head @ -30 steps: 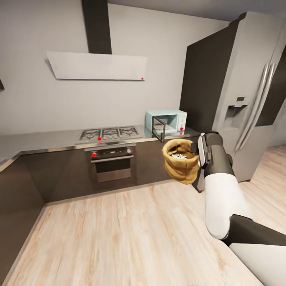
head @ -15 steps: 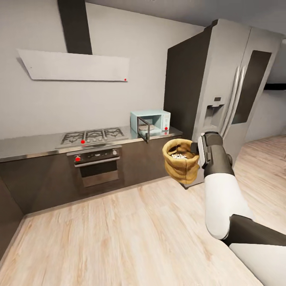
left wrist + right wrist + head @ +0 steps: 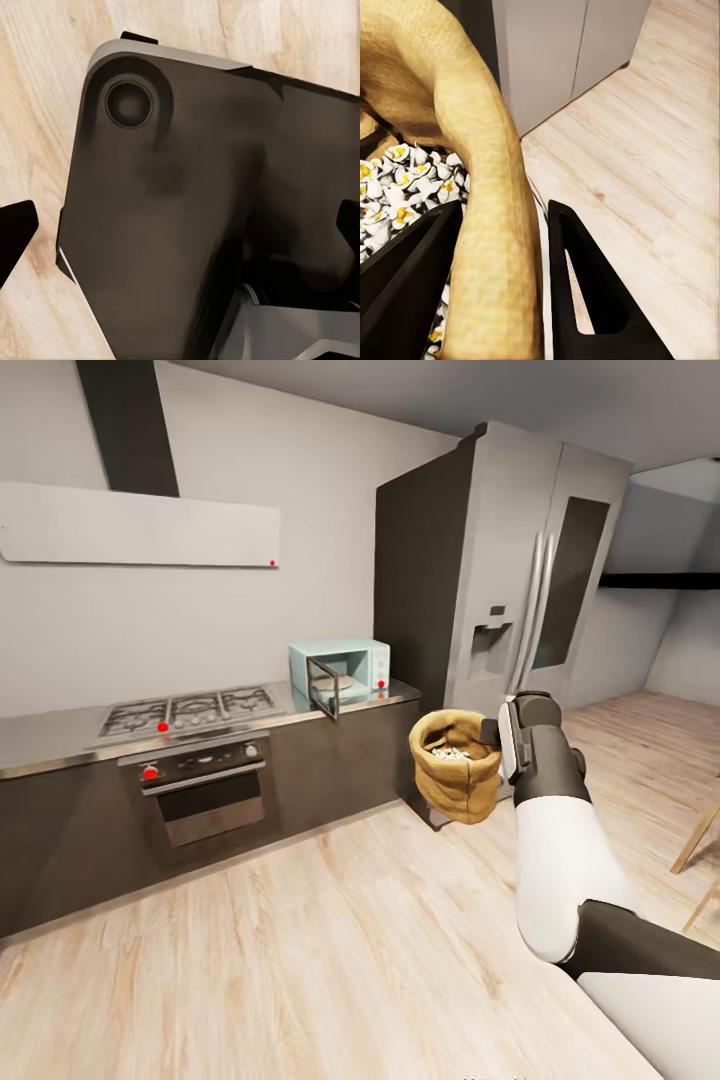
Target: In the kitchen, take the popcorn bag from the countertop, put it into the microwave, and heat it until the popcorn is cooked so the cooked popcorn ends up inside the bag.
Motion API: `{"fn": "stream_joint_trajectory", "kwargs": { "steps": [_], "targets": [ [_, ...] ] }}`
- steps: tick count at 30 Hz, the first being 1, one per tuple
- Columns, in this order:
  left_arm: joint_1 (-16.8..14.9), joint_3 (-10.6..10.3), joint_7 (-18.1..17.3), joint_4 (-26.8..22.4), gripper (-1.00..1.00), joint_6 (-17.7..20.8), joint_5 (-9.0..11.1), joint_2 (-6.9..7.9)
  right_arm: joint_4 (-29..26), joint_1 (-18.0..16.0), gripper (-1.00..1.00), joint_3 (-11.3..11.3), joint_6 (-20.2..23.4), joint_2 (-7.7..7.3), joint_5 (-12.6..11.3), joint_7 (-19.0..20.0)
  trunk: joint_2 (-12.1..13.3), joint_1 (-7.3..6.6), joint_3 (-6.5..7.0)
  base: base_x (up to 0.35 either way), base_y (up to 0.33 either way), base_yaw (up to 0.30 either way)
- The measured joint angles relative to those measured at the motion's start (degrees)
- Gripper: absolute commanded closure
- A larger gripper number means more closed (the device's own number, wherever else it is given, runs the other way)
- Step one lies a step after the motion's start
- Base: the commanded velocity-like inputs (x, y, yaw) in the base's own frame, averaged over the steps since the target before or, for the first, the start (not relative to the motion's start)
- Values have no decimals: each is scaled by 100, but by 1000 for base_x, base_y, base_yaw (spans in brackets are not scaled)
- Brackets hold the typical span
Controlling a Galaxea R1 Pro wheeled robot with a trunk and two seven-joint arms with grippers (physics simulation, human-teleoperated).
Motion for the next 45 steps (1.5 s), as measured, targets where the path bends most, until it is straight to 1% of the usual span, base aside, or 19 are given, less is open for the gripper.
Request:
{"fn": "stream_joint_trajectory", "kwargs": {
  "steps": [10,19,23,32,45],
  "targets": [
    [0,0,0,5,-100,0,0,0,0,0,100,5,0,1,1,0,0,0,25,0,0,-232],
    [0,0,0,4,-100,-1,1,0,26,-1,100,8,-2,18,0,0,0,0,27,0,0,-13],
    [0,0,0,-2,-100,-1,1,-3,234,-1,100,9,-2,10,-5,-2,0,0,27,14,0,0],
    [1,-8,-8,15,-100,16,-11,0,247,-2,100,8,-1,3,71,5,-1,-3,27,288,-73,0],
    [0,-8,-5,15,-100,55,16,9,238,-2,100,8,-1,11,91,7,-1,-3,27,301,-188,0]
  ]
}}
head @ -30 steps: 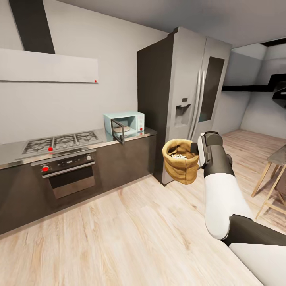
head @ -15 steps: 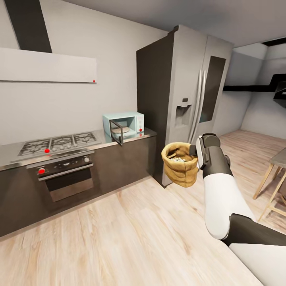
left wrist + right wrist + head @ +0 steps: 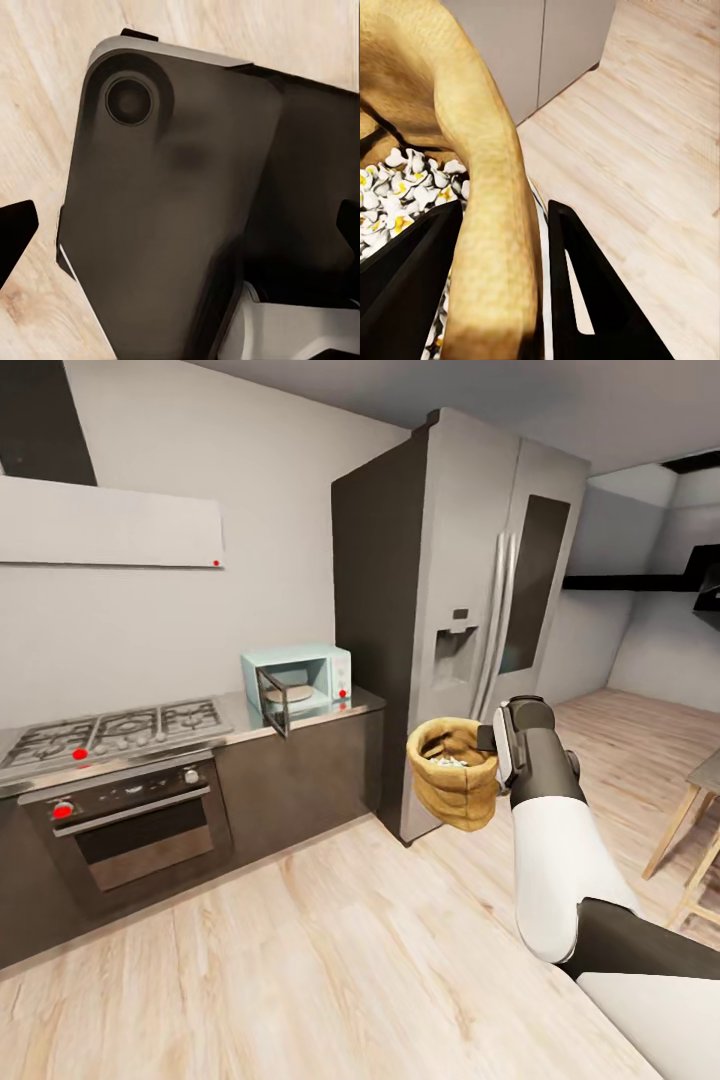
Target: In the kitchen, take the popcorn bag from the countertop, put it into the microwave, and heat it until the popcorn is cooked so the cooked popcorn ends up inside the bag.
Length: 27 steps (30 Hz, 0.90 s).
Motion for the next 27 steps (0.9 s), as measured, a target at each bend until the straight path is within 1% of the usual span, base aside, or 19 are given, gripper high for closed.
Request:
{"fn": "stream_joint_trajectory", "kwargs": {
  "steps": [7,17,27],
  "targets": [
    [0,0,2,0,-100,6,0,6,8,0,100,0,-1,6,-51,-4,0,0,0,298,-193,0],
    [0,0,3,0,-100,14,10,9,10,0,100,1,-1,12,-45,-4,0,0,0,301,-160,0],
    [0,0,4,0,-100,13,9,9,25,0,100,27,-1,102,-109,20,0,0,0,302,-154,0]
  ]
}}
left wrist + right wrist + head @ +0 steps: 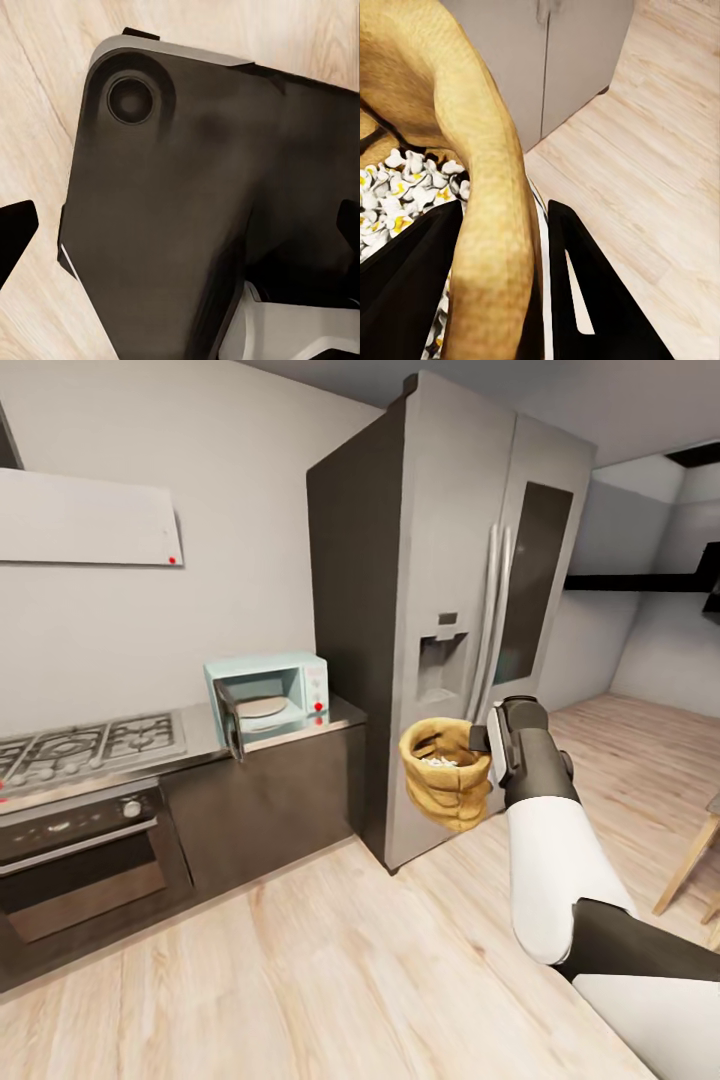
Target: In the kitchen, take the popcorn bag from the countertop, put it into the microwave, and heat it until the popcorn is cooked so the cooked popcorn ends up inside the bag.
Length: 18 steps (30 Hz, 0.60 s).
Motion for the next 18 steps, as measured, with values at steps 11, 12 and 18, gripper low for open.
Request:
{"fn": "stream_joint_trajectory", "kwargs": {
  "steps": [11,12,18],
  "targets": [
    [0,0,-1,0,-100,-5,0,0,2,0,100,5,0,3,2,-1,0,0,0,302,-153,0],
    [0,0,-1,0,-100,-4,0,0,2,0,100,5,0,3,2,-2,0,0,0,302,-152,0],
    [0,1,0,1,-100,-8,1,0,9,-1,100,2,-1,7,2,-1,0,0,0,302,-150,161]
  ]
}}
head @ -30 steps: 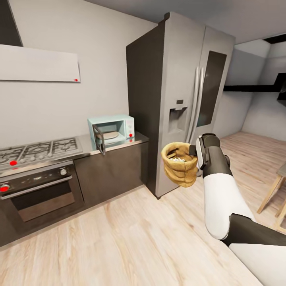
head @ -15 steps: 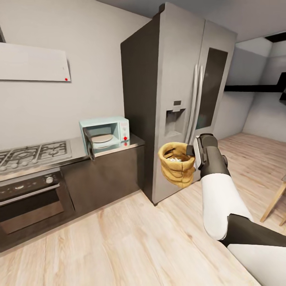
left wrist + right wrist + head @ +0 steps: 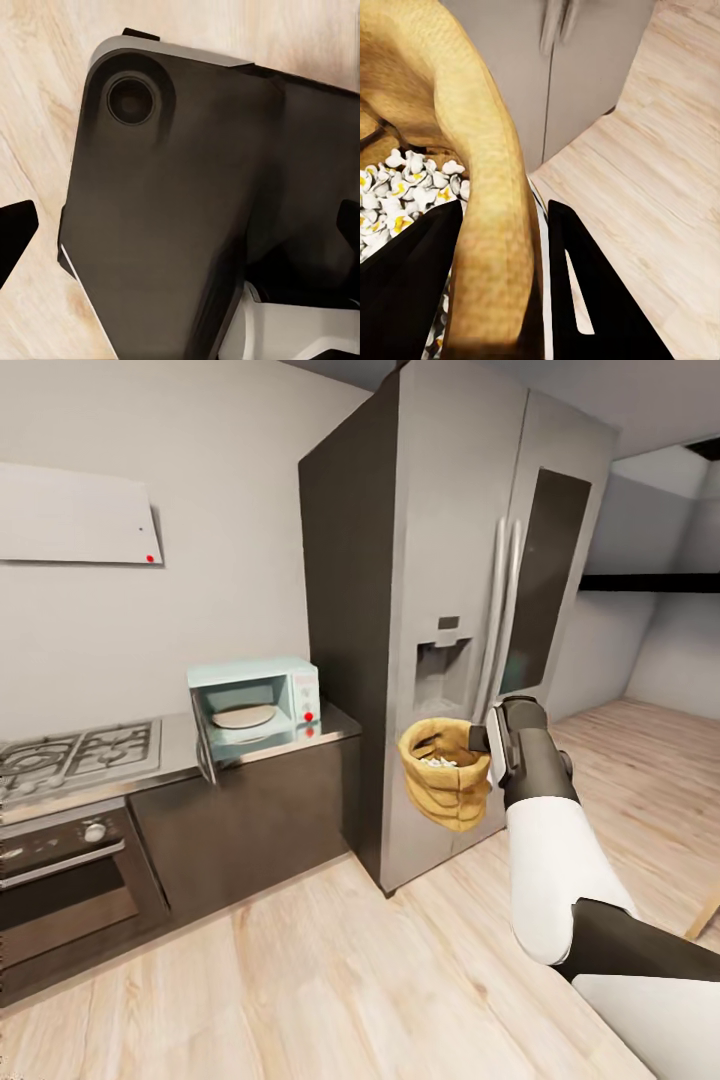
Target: In the kitchen, take the popcorn bag from the countertop, put it into the microwave, and heat it until the popcorn is cooked so the cooked popcorn ends up inside the bag.
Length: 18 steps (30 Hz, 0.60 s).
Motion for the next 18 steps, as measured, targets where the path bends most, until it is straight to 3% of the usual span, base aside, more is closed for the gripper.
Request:
{"fn": "stream_joint_trajectory", "kwargs": {
  "steps": [11,17,18],
  "targets": [
    [0,13,1,-9,-100,-42,2,0,2,0,100,-1,0,-2,-1,3,0,0,0,296,-139,267],
    [0,14,2,-11,-100,-53,3,0,2,0,100,2,0,5,-14,6,1,3,0,59,-20,268],
    [-1,14,2,-12,-100,-53,3,0,42,1,100,1,-5,85,-66,0,1,3,0,1,0,268]
  ]
}}
